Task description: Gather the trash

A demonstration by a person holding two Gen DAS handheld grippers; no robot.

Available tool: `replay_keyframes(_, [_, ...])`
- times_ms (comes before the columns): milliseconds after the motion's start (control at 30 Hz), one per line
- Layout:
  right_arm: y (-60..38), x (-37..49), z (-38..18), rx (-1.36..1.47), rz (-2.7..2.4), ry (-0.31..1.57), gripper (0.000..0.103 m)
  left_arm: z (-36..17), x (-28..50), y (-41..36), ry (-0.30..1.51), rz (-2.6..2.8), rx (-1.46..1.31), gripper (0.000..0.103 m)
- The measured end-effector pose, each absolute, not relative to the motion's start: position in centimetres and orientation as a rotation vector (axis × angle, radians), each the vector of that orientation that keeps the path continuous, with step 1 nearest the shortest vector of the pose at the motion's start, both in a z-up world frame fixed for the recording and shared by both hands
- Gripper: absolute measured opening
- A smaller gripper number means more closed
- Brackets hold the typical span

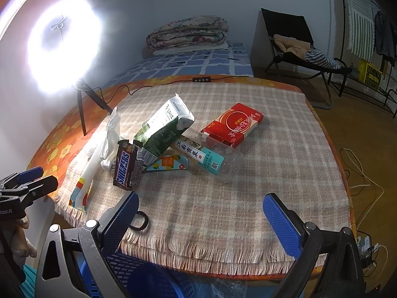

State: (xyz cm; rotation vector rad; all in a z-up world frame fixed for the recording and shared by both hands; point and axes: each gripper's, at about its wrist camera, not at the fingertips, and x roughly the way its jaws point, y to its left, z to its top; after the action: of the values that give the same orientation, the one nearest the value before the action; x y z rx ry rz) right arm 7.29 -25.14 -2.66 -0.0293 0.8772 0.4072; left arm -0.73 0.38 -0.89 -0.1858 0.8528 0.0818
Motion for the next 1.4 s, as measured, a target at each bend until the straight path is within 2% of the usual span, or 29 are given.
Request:
replay_keyframes(1000, [-24.9, 7.1, -3.0, -0.035, 0.415, 0.886, 0.101, -1.9, -0.8, 0.3, 0.859, 0.084, -0.187, 0.103])
replay_keyframes(1400, [-24.4, 7.0, -3.7, -0.015, 0.484, 0.862, 0.101, -2.3, -0.4, 3.1, 0.885, 0.128, -0.211, 0.103])
